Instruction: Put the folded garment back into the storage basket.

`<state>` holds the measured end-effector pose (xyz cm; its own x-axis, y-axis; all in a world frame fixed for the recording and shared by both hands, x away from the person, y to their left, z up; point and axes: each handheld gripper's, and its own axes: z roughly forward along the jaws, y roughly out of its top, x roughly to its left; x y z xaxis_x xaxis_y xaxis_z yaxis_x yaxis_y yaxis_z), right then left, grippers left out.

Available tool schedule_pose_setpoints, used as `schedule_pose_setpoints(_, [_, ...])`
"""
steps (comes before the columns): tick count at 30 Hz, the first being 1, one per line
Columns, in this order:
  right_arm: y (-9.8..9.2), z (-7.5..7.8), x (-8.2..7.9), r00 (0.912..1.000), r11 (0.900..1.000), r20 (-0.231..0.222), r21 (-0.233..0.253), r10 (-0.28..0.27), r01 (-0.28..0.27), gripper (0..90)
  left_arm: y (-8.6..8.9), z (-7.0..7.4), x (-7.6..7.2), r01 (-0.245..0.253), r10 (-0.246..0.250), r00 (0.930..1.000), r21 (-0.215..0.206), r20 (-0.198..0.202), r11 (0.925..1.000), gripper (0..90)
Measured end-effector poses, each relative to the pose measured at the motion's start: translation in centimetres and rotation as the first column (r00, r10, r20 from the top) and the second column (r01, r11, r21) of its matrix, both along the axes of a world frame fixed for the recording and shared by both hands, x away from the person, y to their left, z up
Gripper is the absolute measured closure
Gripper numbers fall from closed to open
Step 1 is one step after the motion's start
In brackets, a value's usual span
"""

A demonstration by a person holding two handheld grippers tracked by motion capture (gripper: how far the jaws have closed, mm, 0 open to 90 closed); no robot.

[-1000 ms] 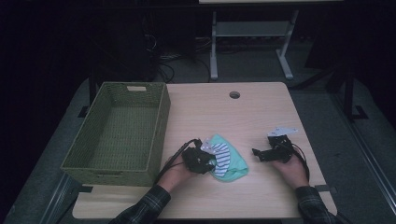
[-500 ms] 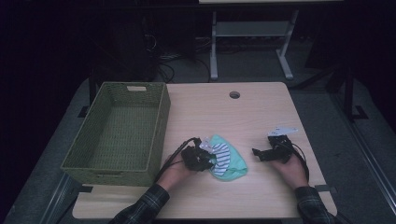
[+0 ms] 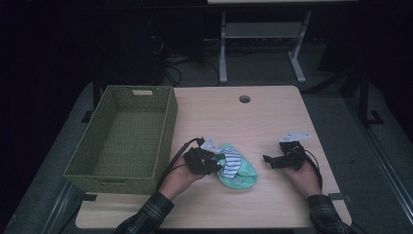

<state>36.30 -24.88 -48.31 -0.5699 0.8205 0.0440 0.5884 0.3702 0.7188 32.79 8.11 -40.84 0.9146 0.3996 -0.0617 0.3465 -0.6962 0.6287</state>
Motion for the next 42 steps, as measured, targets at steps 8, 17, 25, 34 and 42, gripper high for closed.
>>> schedule_pose_setpoints(8, [0.0, 0.0, 0.0, 1.0, 1.0, 0.0, -0.001, 0.0, 0.0, 9.9, 0.6, 2.1, 0.3, -0.026, 0.026, 0.9997, -0.013, 0.0, 0.9996, 80.3])
schedule_pose_setpoints(17, [0.0, 0.0, 0.0, 1.0, 1.0, -0.001, -0.001, 0.0, 0.0, 9.9, 1.5, 5.0, 0.8, -0.032, 0.033, 0.9994, -0.037, 0.014, 0.9988, 80.2])
schedule_pose_setpoints(25, [0.0, 0.0, 0.0, 1.0, 1.0, 0.002, -0.003, -0.001, 0.001, 9.9, 3.4, 8.2, 1.5, -0.057, 0.06, 0.9973, -0.062, 0.044, 0.9964, 80.1])
schedule_pose_setpoints(34, [0.0, 0.0, 0.0, 1.0, 1.0, 0.0, 0.0, -0.009, 0.009, 9.9, 6.2, 11.0, 2.0, -0.112, 0.117, 0.9896, -0.066, 0.084, 0.9915, 80.1])
schedule_pose_setpoints(42, [0.0, 0.0, 0.0, 0.9999, 1.0, 0.001, 0.0, -0.011, 0.011, 9.9, 9.3, 12.4, 2.2, -0.178, 0.184, 0.9767, -0.063, 0.111, 0.9821, 80.1])
